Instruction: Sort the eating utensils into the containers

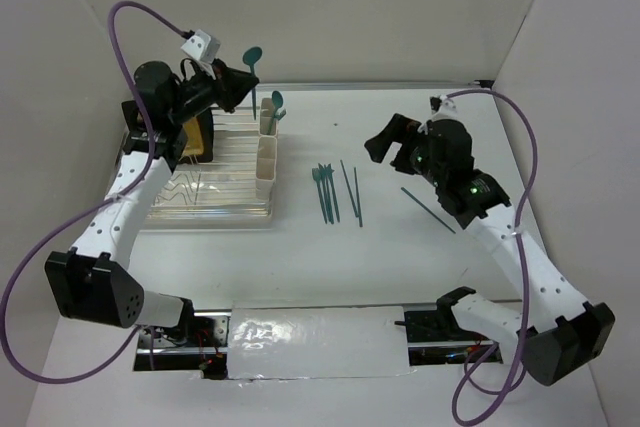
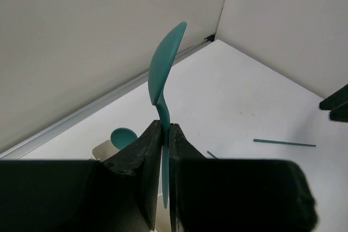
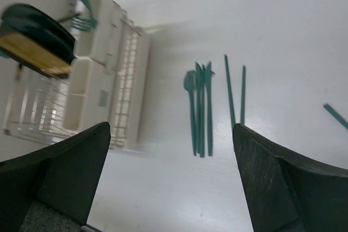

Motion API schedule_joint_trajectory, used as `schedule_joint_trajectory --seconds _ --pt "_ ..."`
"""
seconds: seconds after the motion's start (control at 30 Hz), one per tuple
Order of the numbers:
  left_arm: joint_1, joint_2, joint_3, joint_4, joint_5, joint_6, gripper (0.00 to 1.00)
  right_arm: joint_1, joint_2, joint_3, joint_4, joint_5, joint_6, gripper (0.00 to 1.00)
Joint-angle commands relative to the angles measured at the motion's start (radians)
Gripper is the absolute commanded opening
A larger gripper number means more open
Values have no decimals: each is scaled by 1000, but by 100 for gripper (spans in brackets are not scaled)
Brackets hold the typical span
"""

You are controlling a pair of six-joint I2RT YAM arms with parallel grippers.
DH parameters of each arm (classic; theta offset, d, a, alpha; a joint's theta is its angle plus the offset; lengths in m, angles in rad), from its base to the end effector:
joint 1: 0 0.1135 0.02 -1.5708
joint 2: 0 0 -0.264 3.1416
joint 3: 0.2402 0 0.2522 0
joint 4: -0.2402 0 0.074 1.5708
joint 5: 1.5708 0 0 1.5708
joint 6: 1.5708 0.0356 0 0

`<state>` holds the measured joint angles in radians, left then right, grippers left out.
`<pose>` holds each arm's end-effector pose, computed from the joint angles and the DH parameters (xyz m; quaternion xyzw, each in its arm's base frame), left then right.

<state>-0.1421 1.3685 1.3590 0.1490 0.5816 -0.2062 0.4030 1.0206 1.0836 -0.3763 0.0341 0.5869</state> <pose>0.3093 -0.0640 0.4442 0.1961 0.6352 -0.3105 0.6795 0.2092 0.0879 0.3801 0.0842 0.8043 0.2672 0.5240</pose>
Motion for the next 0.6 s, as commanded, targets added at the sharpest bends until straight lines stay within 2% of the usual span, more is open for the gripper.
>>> schedule_joint_trajectory --seconds 0.0,0.2,0.57 --pt "18 44 -32 119 113 33 0 -4 16 -40 43 3 -39 100" --pt "21 95 -70 253 130 27 0 -10 52 -86 86 4 -56 100" --pt "26 250 -37 316 144 56 0 -15 124 -119 139 -23 -61 100"
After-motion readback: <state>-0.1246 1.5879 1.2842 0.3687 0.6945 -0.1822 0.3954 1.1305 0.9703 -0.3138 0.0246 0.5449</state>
